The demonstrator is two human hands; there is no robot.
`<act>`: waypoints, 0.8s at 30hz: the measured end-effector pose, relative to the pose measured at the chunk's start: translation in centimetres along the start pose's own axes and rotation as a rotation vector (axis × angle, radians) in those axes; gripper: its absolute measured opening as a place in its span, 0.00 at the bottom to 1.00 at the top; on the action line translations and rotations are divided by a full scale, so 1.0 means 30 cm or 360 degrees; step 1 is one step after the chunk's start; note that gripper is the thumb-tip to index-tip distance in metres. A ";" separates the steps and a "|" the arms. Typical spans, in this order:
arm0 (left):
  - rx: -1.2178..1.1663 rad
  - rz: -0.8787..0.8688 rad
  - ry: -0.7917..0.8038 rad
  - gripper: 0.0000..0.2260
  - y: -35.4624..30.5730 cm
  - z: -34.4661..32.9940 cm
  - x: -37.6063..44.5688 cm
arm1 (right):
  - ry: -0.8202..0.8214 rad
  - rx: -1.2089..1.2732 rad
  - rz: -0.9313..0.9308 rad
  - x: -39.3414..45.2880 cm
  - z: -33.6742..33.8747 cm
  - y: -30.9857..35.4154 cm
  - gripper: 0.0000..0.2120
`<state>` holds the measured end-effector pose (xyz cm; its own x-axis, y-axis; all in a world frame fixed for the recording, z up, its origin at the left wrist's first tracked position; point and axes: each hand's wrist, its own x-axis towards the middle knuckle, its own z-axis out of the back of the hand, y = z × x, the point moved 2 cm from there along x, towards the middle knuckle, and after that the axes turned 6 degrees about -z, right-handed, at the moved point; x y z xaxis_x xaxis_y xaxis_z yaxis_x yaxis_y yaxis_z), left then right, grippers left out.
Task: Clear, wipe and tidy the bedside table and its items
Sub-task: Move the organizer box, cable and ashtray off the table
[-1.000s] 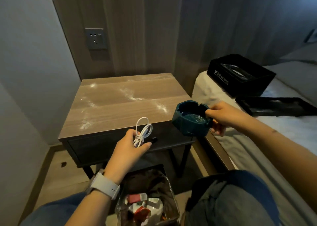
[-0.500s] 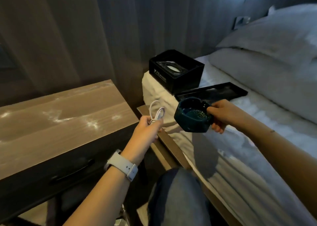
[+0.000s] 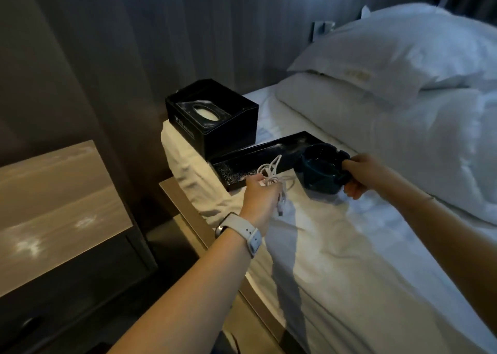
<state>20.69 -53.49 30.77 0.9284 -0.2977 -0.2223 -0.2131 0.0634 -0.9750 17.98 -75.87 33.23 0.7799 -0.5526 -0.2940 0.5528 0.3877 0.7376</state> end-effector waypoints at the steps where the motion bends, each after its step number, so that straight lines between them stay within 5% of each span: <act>1: -0.0005 0.0005 0.0024 0.15 0.008 -0.031 0.012 | 0.0002 0.0009 -0.0015 0.021 0.002 -0.006 0.14; 4: 0.0081 0.0002 0.0073 0.04 0.037 -0.088 0.021 | 0.0027 0.0014 -0.0036 0.061 -0.013 -0.027 0.13; 9: 0.0124 -0.0036 0.0121 0.07 0.069 -0.099 0.013 | 0.0068 -0.0008 -0.0124 0.072 -0.051 -0.063 0.15; 11: 0.0188 -0.0089 0.0100 0.18 0.074 -0.082 0.010 | 0.0044 -0.0010 -0.0093 0.060 -0.050 -0.063 0.14; 17: 0.0287 -0.0361 0.0061 0.12 0.037 0.008 -0.086 | -0.0324 0.0040 0.0397 -0.155 -0.033 -0.026 0.14; 24: 0.0208 -0.0502 -0.0088 0.10 0.061 0.267 -0.347 | 0.0222 0.0351 0.0671 -0.564 -0.320 0.006 0.08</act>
<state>13.08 -42.64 31.26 0.9582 -0.2705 0.0935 0.1243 0.0990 -0.9873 7.72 -59.36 32.49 0.9624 -0.2714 -0.0098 0.1171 0.3822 0.9166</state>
